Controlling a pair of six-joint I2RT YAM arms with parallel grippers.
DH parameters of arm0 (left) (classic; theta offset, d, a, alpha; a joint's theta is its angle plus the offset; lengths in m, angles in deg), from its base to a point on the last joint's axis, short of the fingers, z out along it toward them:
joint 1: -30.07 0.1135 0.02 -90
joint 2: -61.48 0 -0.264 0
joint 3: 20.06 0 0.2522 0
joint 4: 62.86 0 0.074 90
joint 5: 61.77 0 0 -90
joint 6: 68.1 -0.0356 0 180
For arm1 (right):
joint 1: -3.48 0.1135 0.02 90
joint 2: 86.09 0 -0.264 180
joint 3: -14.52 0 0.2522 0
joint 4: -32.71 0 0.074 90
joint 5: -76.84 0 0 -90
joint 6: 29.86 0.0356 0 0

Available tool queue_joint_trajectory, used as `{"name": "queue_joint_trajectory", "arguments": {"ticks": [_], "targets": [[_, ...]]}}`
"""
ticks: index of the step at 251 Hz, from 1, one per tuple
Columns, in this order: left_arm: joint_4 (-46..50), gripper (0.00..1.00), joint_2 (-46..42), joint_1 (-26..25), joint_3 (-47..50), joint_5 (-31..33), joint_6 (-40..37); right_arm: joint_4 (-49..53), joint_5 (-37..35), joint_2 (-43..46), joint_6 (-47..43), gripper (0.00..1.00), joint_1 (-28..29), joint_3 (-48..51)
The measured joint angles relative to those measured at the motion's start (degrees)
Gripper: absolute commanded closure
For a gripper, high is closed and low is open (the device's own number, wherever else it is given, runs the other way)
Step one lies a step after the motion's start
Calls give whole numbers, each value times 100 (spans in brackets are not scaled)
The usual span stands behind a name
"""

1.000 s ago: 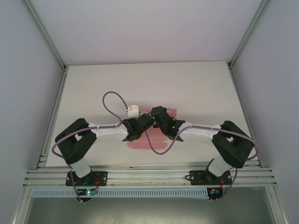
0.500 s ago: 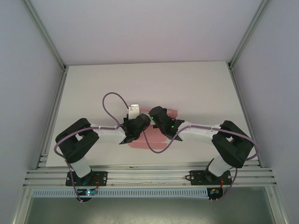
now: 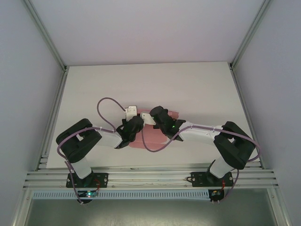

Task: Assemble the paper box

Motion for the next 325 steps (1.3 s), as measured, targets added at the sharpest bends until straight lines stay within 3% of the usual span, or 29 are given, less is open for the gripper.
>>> {"name": "queue_joint_trajectory", "arguments": {"ticks": [45, 93, 155, 215, 261, 274, 325], "targets": [[-398, 66, 105, 20, 107, -11, -105, 44, 46, 0, 90, 100, -35, -26], [-999, 100, 166, 44, 332, -286, -487, 85, 138, 0, 131, 100, -37, -59], [-1016, 100, 157, 46, 326, -278, -852, 120, 160, 17, 157, 100, -37, -68], [-1012, 100, 114, 74, 350, -299, -931, 302, 673, 446, 345, 73, -33, 151], [-546, 100, -442, 232, 529, -271, -986, 658, 1373, 1346, 544, 27, -22, 413], [-393, 100, -693, 238, 546, -249, -997, 741, 1606, 1698, 632, 3, -22, 476], [-63, 100, -1749, 238, 651, -291, -997, 483, 2238, 3324, 1029, 2, -22, 981]]}}
